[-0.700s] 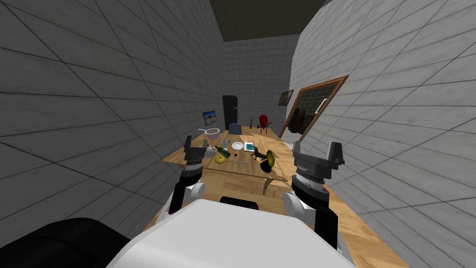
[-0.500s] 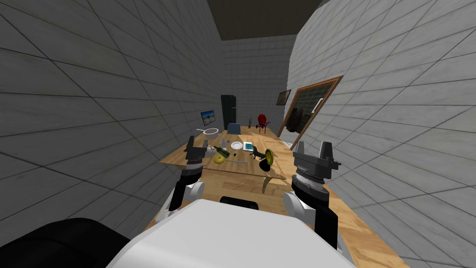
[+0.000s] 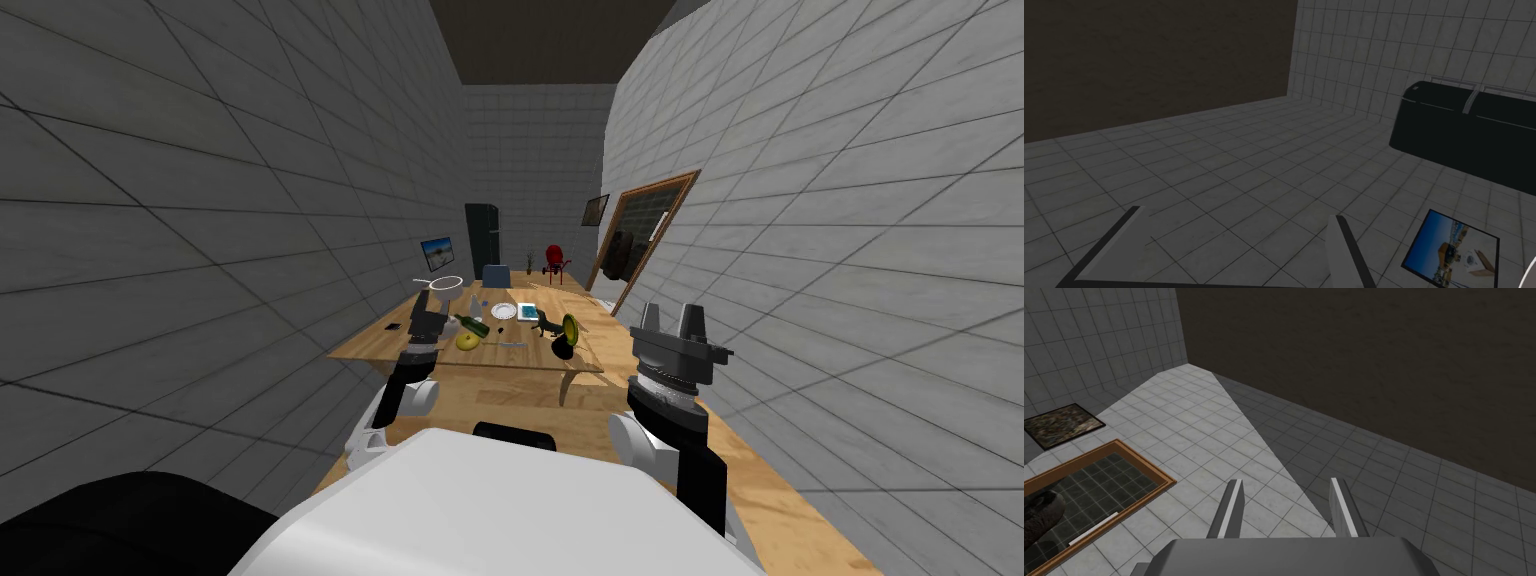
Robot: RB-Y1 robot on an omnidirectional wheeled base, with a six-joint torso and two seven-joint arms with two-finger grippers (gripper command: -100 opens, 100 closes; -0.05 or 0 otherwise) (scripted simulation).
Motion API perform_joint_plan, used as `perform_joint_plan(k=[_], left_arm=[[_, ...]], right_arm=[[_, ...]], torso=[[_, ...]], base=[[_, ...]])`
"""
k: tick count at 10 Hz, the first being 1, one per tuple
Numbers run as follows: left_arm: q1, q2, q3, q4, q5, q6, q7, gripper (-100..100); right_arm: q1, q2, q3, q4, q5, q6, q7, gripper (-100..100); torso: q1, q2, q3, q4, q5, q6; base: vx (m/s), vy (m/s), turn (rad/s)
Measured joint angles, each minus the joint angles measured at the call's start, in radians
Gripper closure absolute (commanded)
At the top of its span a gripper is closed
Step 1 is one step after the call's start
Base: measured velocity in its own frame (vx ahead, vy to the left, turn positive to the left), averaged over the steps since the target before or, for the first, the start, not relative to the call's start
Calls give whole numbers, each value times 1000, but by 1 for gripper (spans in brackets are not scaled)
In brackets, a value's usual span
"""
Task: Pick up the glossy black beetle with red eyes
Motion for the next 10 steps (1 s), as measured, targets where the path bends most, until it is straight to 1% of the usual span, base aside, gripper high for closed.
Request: perform_joint_plan(k=[2, 3, 4, 5, 6, 7, 8, 9, 10], left_arm=[[-29, 15, 17, 44, 3, 10, -5, -100], [-61, 23, 31, 78, 5, 21, -7, -100], [-80, 30, 42, 110, 6, 31, -11, -100], [-108, 37, 57, 130, 9, 58, -15, -100], [-127, 41, 64, 158, 9, 68, -18, -100], [-148, 49, 75, 190, 12, 76, -19, -100], [-177, 51, 87, 216, 12, 101, -24, -100], [-191, 56, 94, 238, 13, 116, -26, -100], [-214, 62, 105, 269, 15, 129, -27, -100]], right_arm=[[0, 0, 0, 0, 0, 0, 0, 0], [0, 0, 0, 0, 0, 0, 0, 0], [0, 0, 0, 0, 0, 0, 0, 0], [0, 0, 0, 0, 0, 0, 0, 0], [0, 0, 0, 0, 0, 0, 0, 0], [0, 0, 0, 0, 0, 0, 0, 0], [0, 0, 0, 0, 0, 0, 0, 0], [0, 0, 0, 0, 0, 0, 0, 0], [0, 0, 0, 0, 0, 0, 0, 0]], torso=[[0, 0, 0, 0, 0, -1], [0, 0, 0, 0, 0, 0], [0, 1, 0, 0, 0, 0], [0, 1, 1, 0, 0, 0], [0, 0, 0, 0, 0, -1], [0, 0, 0, 0, 0, 0], [0, 1, 0, 0, 0, 0], [0, 0, 0, 0, 0, -1], [0, 0, 0, 0, 0, 0]], base=[[-42, 9, -79], [-58, 10, -222], [-59, 13, -244], [-46, 14, -60], [-45, 8, -104], [-57, 8, -276], [-42, 8, -84], [-35, 1, -116], [-28, 4, -71]])
